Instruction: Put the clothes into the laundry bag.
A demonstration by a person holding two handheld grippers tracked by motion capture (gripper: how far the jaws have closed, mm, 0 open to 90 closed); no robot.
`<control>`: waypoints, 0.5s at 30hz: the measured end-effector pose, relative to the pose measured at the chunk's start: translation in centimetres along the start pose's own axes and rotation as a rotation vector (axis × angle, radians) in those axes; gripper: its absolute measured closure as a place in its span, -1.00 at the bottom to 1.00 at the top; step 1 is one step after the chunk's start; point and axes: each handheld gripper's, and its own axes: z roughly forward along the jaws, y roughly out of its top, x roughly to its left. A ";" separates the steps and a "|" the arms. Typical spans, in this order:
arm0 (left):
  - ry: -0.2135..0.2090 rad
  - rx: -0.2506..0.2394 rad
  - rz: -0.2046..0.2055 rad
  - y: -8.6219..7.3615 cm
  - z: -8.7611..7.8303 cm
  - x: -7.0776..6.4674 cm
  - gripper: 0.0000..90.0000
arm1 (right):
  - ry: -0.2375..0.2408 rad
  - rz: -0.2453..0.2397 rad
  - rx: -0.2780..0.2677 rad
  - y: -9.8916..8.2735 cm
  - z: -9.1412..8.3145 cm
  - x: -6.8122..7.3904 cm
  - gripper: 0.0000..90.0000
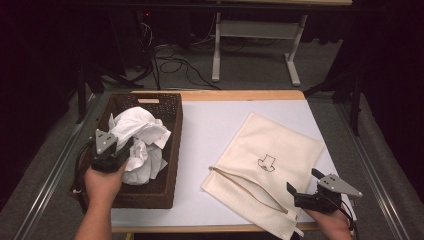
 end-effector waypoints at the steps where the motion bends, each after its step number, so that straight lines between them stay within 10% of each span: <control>1: 0.008 -0.027 -0.002 0.0 -0.3 0.0 0.68 | 0.000 0.000 0.000 0.0 0.0 0.0 -0.99; 15: 0.080 -0.311 0.007 0.4 -3.2 0.2 0.67 | 0.005 0.007 -0.005 0.0 0.1 0.0 -0.99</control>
